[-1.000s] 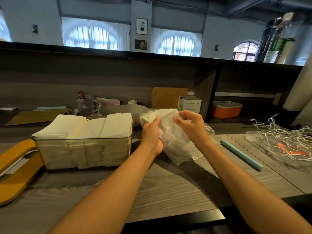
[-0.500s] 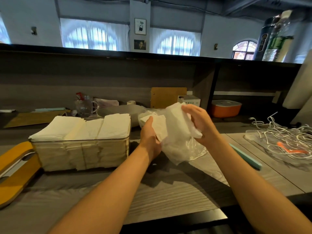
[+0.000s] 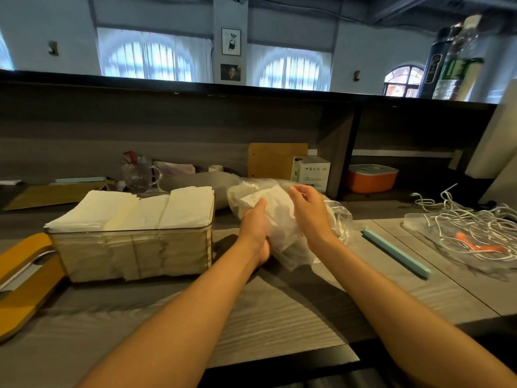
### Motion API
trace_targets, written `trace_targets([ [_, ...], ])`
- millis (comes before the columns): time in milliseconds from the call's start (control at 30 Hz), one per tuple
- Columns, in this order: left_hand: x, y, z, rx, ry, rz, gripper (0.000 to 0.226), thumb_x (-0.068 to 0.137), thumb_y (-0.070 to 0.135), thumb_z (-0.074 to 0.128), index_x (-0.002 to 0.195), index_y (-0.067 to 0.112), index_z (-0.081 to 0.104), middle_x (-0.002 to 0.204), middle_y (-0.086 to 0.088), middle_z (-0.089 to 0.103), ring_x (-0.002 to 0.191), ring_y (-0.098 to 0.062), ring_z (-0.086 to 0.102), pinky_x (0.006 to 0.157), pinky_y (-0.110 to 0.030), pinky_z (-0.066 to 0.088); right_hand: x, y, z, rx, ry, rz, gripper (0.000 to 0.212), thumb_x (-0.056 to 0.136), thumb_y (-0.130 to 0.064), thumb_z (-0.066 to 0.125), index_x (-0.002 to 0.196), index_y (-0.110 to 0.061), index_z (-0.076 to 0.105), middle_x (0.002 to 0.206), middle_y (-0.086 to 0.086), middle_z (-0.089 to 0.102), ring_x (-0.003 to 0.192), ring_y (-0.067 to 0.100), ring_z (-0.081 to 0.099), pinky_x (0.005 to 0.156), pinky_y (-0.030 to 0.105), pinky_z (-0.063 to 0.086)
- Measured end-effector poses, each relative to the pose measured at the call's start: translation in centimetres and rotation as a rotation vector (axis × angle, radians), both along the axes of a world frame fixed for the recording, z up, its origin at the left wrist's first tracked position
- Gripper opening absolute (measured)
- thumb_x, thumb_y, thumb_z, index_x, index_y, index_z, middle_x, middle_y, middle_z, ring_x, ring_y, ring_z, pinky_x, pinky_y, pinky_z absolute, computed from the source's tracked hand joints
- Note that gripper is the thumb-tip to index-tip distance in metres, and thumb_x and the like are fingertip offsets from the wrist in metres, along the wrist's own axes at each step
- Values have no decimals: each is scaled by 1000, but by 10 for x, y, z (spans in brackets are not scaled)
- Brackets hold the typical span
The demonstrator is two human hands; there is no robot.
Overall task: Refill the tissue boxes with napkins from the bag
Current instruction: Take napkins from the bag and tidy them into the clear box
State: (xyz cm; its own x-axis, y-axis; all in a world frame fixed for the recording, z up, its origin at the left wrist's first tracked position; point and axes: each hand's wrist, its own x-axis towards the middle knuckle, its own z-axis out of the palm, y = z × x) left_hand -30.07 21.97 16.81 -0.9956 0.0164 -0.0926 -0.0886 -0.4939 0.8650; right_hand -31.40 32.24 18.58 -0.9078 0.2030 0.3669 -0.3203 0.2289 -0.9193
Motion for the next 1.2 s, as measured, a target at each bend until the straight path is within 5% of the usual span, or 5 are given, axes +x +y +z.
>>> trace_targets([
  [233,-2,2,-6,-65,20,0,41,100,42,51,136,22,54,123,-8,66,112,-27,64,101,-48,51,2,-17,-13,297,-38,151,29,102,-13,38,117,-12,63,109,7,66,103,20,61,89,38,50],
  [400,0,-7,-1,8,44,-77,34,104,32,46,132,18,60,117,-11,72,107,-31,68,97,-53,53,3,0,7,170,-14,168,38,104,-23,44,141,-17,50,128,-11,51,122,7,47,103,28,40],
  [533,12,-9,4,-83,70,-282,27,101,14,50,126,12,59,119,-17,69,106,-34,67,94,-53,54,2,19,18,-20,-214,208,30,94,-38,60,116,-18,68,119,4,64,110,21,61,98,42,50],
  [667,15,-11,2,-267,147,-411,28,95,2,53,122,10,59,118,-20,67,106,-35,67,90,-46,56,6,25,19,-8,-228,286,10,88,-21,71,86,-12,74,85,8,70,80,20,68,78,40,56],
  [1200,9,-13,-4,-284,121,-538,45,90,-7,57,132,8,51,114,-15,66,99,-27,68,85,-37,59,3,38,26,-327,-33,-9,9,92,-31,65,91,-23,69,102,6,68,103,28,65,91,46,56],
])
